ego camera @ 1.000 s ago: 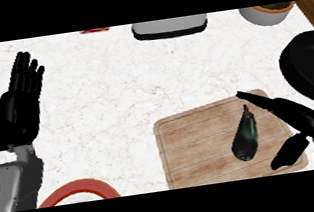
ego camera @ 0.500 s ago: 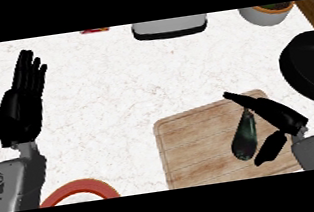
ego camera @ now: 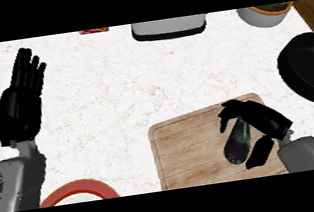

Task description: Pick the eggplant from the cutting board and place it in the pot

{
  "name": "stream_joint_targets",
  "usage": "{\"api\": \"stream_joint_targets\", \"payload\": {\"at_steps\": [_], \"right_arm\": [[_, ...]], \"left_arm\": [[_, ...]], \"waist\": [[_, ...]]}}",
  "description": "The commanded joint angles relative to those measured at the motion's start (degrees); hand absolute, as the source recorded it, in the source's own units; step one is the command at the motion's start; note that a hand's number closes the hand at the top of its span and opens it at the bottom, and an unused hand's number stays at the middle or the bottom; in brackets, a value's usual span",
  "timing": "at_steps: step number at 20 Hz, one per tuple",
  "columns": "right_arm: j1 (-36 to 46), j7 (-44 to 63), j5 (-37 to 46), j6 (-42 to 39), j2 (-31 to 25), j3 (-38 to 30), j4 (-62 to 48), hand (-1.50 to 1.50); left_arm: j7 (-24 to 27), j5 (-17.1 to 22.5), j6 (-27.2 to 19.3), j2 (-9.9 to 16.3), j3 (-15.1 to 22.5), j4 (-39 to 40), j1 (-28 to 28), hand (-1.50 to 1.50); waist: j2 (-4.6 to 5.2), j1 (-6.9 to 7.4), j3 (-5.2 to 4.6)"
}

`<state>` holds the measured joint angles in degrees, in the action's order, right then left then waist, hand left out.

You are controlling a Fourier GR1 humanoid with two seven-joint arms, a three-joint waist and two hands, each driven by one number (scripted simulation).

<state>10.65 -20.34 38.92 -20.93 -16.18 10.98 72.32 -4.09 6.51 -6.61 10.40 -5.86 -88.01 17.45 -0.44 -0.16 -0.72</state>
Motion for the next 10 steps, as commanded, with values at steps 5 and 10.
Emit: {"api": "stream_joint_targets", "payload": {"at_steps": [5, 10], "right_arm": [[-3.37, 1.92, 4.47, 4.09, 5.66, 3.88, 2.93, 1.5], [5.66, 13.26, 8.55, 10.62, 8.29, -2.48, -0.7, 1.5]], "left_arm": [[0.95, -0.04, 1.76, 0.15, 0.0, -1.12, -2.82, 0.0], [0.26, 0.91, 1.57, -0.19, -0.54, -2.13, -1.92, 0.0]], "waist": [[0.39, 0.06, 0.71], [0.58, 1.04, 0.71]]}}
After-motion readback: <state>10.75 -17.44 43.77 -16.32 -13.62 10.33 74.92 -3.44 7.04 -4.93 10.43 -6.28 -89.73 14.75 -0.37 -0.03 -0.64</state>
